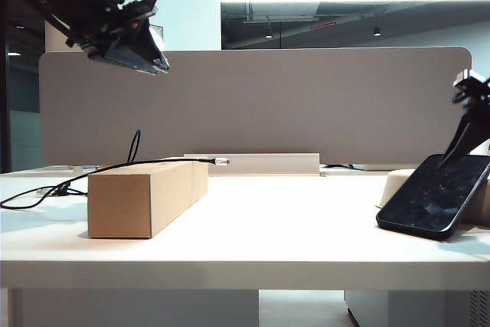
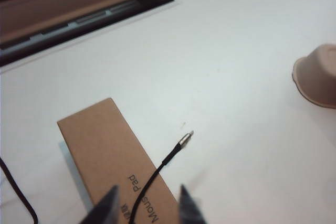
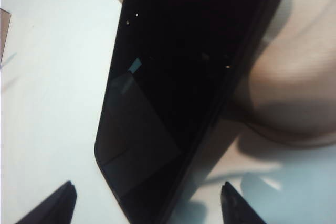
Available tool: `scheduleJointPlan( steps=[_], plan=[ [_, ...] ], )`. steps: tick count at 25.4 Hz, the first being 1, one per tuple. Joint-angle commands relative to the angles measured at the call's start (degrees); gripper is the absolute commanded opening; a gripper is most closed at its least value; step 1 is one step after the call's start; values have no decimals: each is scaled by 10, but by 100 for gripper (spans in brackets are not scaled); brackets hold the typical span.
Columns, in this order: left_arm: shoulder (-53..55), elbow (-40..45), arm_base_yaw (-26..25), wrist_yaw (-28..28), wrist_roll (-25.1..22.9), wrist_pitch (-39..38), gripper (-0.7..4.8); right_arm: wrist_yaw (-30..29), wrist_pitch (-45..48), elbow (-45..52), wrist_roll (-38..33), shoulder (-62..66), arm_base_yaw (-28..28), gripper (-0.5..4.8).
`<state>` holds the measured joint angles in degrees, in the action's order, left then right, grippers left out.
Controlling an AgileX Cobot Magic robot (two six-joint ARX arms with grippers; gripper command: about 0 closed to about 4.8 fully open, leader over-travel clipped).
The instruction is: Pick up the charging cable and the phone, plug the charging cable into the charging port on the phone, and finally place them back on the table.
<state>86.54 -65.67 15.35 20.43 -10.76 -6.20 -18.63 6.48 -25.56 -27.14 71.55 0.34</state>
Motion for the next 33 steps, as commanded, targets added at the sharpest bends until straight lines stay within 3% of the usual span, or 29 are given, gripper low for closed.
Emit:
scheduleJointPlan(
  steps=[1,14,16,25,30,33],
  plan=[
    [3,-19,1,2,-15,-19,159,-8,39,-3,-19,27,0,378],
    [3,-96,1,-12,-28,-63,158,-43,192,-4,-98,167,0,376],
    [3,-101,1,-13,-28,-65,157,-45,210,-4,-106,185,0,353],
    [4,-101,1,-13,-28,-66,157,-44,224,-4,-106,209,0,162],
    [4,-101,1,-13,-34,-65,157,-76,263,-4,-106,209,0,-7],
    [4,-101,1,-13,-57,-65,157,-101,290,-4,-111,207,0,-6]
  ],
)
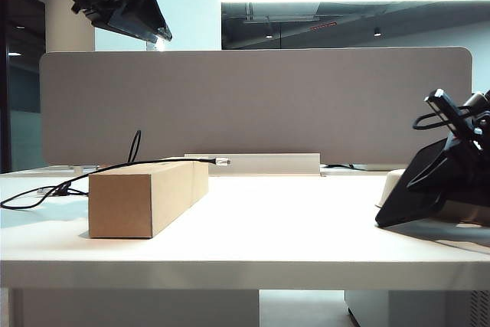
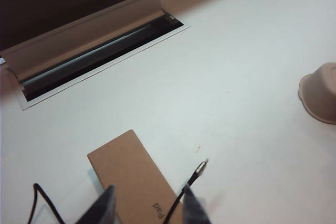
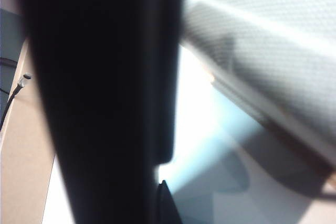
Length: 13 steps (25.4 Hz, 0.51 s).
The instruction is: Pick up the charging cable and the phone, plug the charging cable into the charging port on the phone, and finally place them back on the table.
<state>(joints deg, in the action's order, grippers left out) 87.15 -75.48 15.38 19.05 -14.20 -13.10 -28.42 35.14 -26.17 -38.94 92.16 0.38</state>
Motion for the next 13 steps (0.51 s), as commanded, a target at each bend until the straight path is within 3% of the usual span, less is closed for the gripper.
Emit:
scheduleJointPlan(
  steps=[1,8,13],
  plan=[
    [-2,-3,1,2,-28,5,157,-5,11,2,-1,0,0,-6],
    [34,-12,23,34,-114,24,155,-41,28,-1,-4,-69,3,-6],
    [97,-59,58,31,-187,-12,155,-80,23,-1,0,-144,3,-6]
  ],
)
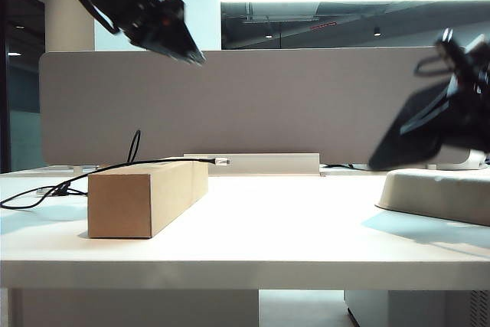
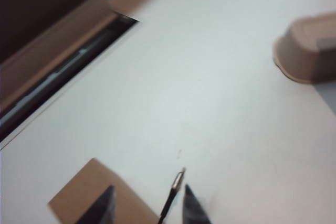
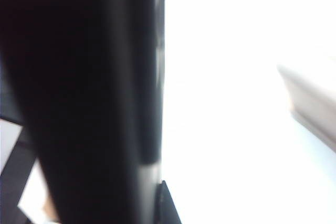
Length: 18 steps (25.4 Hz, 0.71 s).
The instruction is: Pick up the charging cable and the phone, plug the charging cable into the charging port on the phone, and finally place them back on the table.
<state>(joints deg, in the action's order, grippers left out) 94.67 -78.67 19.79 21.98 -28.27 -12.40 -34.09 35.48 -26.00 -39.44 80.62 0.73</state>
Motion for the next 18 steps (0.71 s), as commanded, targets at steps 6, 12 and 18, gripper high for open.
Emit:
scheduleJointPlan(
  steps=[6,12,18],
  plan=[
    [94,-112,37,-3,-84,-82,156,-43,-13,-3,26,-85,0,-6],
    [162,-201,42,-4,-95,-142,156,-45,-81,-3,72,-120,0,-6],
    [218,-269,41,-20,-95,-198,156,-46,-126,-3,90,-123,0,-6]
  ],
)
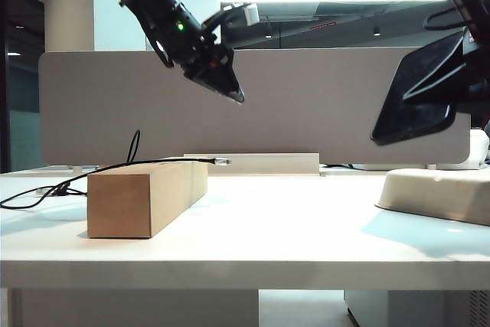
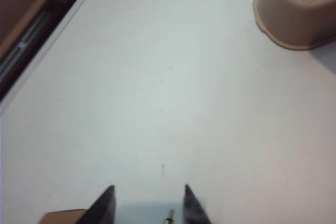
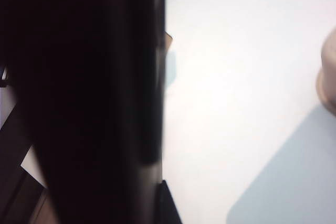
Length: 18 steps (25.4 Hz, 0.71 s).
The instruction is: Pick up the charging cable and the phone, plug the charging cable into the charging port on the phone, and finally place them back on the table.
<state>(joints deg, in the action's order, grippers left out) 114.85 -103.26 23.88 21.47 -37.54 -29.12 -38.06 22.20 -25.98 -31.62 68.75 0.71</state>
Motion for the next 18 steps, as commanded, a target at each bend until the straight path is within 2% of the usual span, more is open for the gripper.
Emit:
scheduleJointPlan(
  steps=[1,3,6,12,18],
  plan=[
    [24,-33,0,-25,-4,-46,156,-7,4,-3,17,-4,0,-6],
    [53,-73,0,-50,-20,-110,156,-7,2,-3,19,-4,0,-6],
    [74,-103,0,-70,-32,-161,156,-7,2,-3,19,-4,0,-6],
    [82,-117,1,-89,-108,-186,157,-6,-1,-3,19,-4,0,-6],
    [87,-116,1,-123,-118,-187,157,-6,-1,-3,19,-4,0,-6]
  ],
)
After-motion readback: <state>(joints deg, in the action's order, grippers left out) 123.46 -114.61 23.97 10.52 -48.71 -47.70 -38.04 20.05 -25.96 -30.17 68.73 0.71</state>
